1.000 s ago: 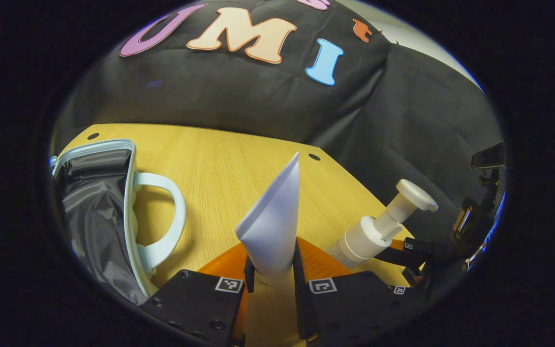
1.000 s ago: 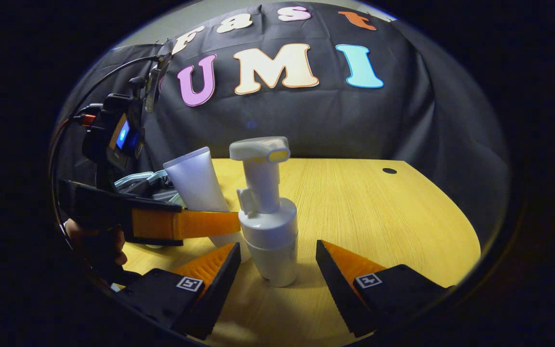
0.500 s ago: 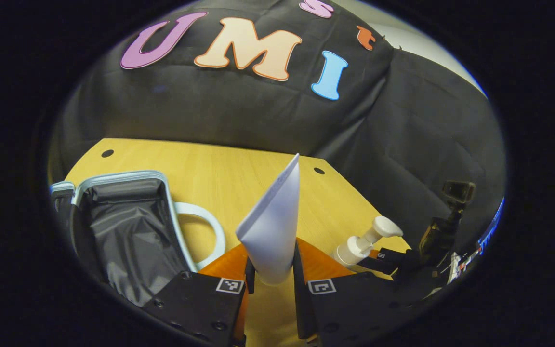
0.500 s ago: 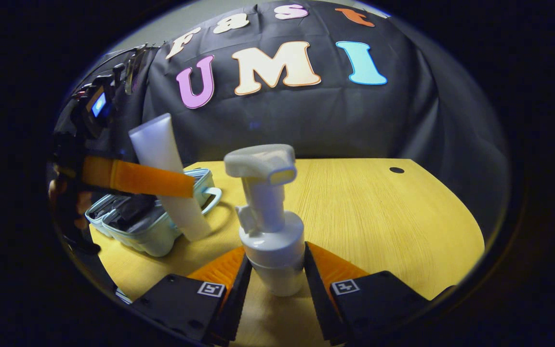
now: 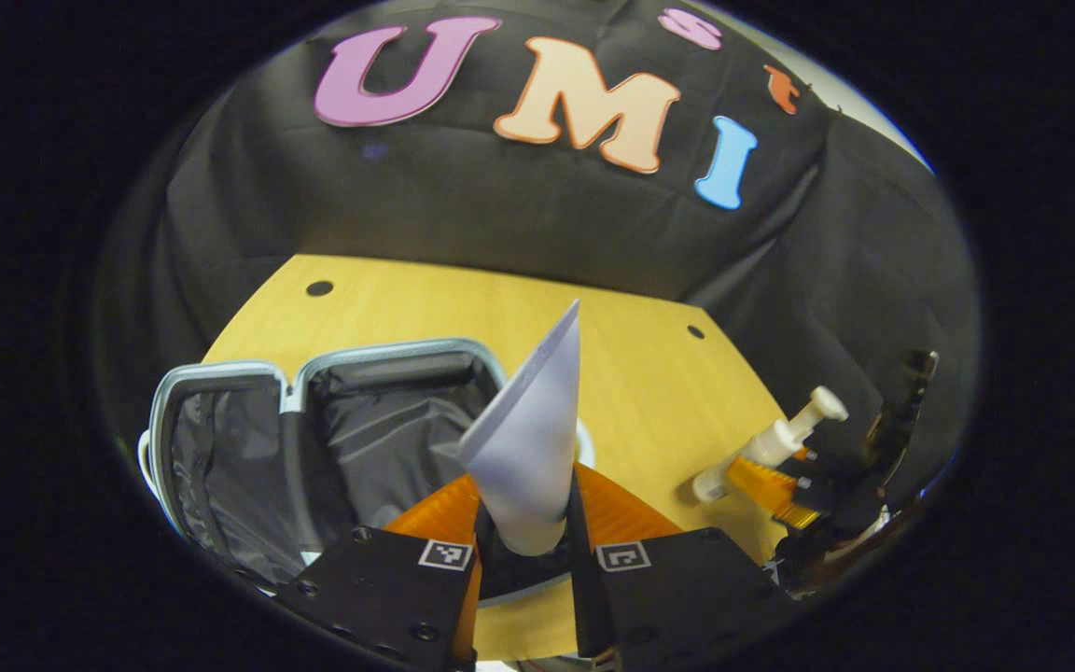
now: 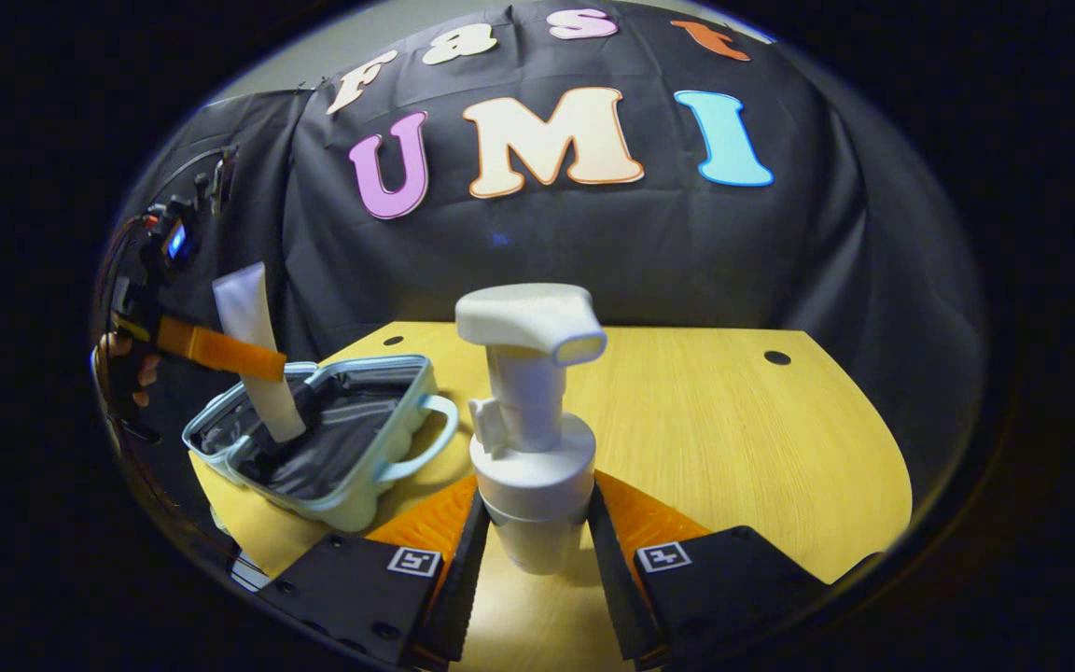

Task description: First open the suitcase, pack the skin care products into it, and then close the suitcase.

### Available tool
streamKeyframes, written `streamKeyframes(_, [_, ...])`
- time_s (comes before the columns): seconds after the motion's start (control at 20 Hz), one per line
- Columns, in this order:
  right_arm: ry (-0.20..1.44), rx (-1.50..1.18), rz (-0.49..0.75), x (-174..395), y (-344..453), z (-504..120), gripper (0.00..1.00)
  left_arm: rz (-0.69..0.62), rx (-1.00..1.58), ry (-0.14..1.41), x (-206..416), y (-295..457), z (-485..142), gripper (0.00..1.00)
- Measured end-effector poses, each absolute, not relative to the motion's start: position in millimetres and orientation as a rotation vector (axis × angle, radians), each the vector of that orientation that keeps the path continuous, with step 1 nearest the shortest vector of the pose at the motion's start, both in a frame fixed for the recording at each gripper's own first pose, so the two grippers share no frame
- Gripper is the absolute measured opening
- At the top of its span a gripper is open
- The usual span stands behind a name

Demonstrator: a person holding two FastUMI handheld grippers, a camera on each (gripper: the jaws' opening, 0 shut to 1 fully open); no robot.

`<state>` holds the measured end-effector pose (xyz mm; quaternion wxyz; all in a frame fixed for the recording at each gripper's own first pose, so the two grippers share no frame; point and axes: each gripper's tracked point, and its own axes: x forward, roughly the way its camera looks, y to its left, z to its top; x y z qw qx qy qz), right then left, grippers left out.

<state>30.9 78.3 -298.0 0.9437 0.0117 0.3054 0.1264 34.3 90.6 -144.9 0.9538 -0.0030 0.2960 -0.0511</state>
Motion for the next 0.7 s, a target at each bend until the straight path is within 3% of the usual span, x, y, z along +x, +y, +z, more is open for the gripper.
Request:
streamKeyframes(0.35, [0.669,0.051,0.409,43,181,-270,0.62,-0.133,-0.017,0.911,21,145,-211,0.34])
streamKeyframes(0.7, [0.802,0.047,0.485,35,255,-301,0.60,-0.142,-0.112,1.035,31,163,-238,0.35])
